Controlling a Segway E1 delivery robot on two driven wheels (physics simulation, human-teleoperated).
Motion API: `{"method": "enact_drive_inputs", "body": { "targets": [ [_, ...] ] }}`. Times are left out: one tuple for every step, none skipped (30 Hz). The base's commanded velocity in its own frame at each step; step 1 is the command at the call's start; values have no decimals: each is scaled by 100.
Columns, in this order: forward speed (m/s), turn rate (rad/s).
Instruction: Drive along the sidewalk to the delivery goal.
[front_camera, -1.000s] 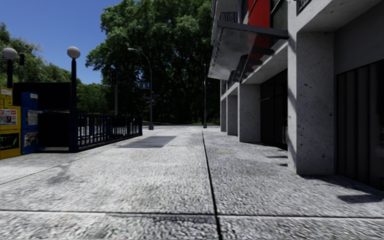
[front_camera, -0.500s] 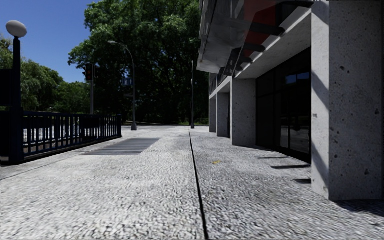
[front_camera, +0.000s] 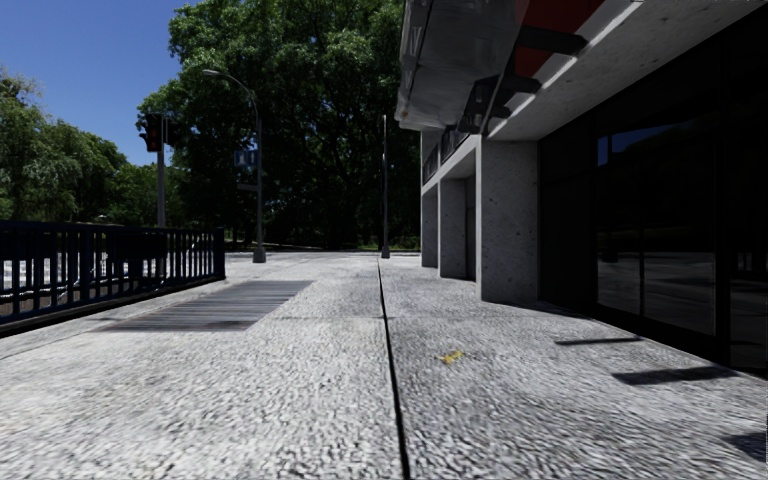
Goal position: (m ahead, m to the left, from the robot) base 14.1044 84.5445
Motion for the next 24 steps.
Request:
{"method": "enact_drive_inputs", "body": {
  "targets": [
    [200,0],
    [200,0],
    [200,0],
    [200,0],
    [200,0],
    [200,0],
    [200,0],
    [200,0],
    [200,0],
    [200,0],
    [200,0],
    [200,0],
    [200,0],
    [200,0],
    [200,0],
    [200,0],
    [200,0],
    [200,0],
    [200,0],
    [200,0],
    [200,0],
    [200,0],
    [200,0],
    [200,0]
  ]
}}
